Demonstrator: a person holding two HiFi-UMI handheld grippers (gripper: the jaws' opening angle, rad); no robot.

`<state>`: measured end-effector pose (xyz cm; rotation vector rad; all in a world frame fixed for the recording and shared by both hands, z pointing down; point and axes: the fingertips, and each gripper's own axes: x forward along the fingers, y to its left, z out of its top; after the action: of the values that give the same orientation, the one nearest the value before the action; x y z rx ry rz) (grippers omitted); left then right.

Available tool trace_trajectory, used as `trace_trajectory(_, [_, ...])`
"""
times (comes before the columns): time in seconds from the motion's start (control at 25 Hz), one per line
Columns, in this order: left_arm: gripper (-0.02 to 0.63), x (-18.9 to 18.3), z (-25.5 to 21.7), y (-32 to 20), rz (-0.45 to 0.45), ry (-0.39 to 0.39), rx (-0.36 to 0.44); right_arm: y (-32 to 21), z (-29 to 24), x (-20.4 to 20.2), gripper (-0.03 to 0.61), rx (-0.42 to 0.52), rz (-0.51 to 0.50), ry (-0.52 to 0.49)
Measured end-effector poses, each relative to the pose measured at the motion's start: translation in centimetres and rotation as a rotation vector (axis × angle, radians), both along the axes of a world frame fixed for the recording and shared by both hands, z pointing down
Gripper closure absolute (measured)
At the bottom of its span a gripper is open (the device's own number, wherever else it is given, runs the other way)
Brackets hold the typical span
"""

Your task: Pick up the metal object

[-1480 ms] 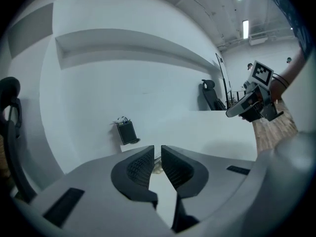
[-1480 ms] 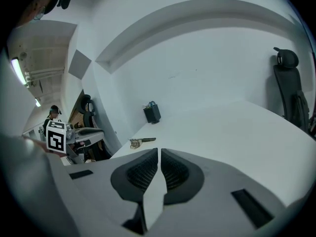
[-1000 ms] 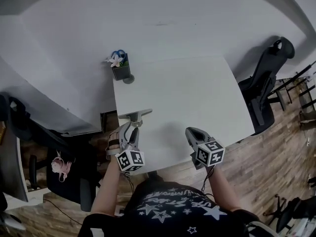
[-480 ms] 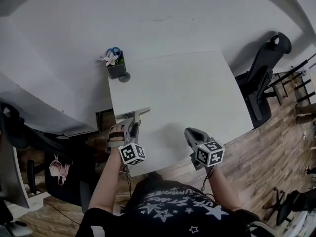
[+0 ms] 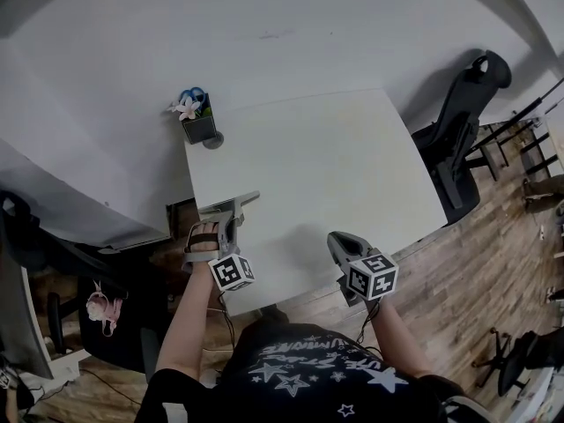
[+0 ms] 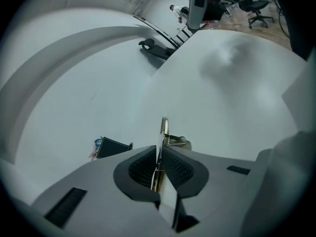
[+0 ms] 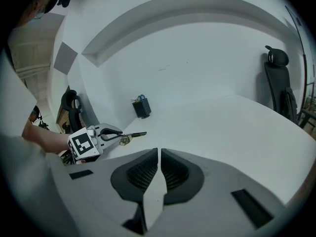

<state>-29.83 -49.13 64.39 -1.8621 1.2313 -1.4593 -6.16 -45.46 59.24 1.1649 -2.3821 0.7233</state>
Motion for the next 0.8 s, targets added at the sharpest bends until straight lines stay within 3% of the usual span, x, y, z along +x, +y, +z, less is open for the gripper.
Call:
trace_trajectory(0.08, [0.572, 0.1, -0.1, 0.0, 0.023, -0.031, -0.004, 0.2, 0.0, 0.3, 0.528, 0.0, 0.005, -0.003])
trace_trajectory(0.24, [0.577, 0.3, -1.0, -0.1, 0.033, -0.002, -0.024, 0.5, 0.0, 1.0, 0.528, 0.001, 0.012, -0.012])
trace_trajectory(0.56, [0.578, 1.2, -6.0, 1.5, 0.003, 0.03, 0.07, 1.0, -1.1, 0.7, 0.528, 0.02, -0.016, -0.062])
trace_trajectory(0.8, [0.578, 2.8, -8.3, 5.1, -0.034, 0.098, 0.095, 2.9, -3.1, 1.0, 0.528, 0.075, -0.066, -0.091])
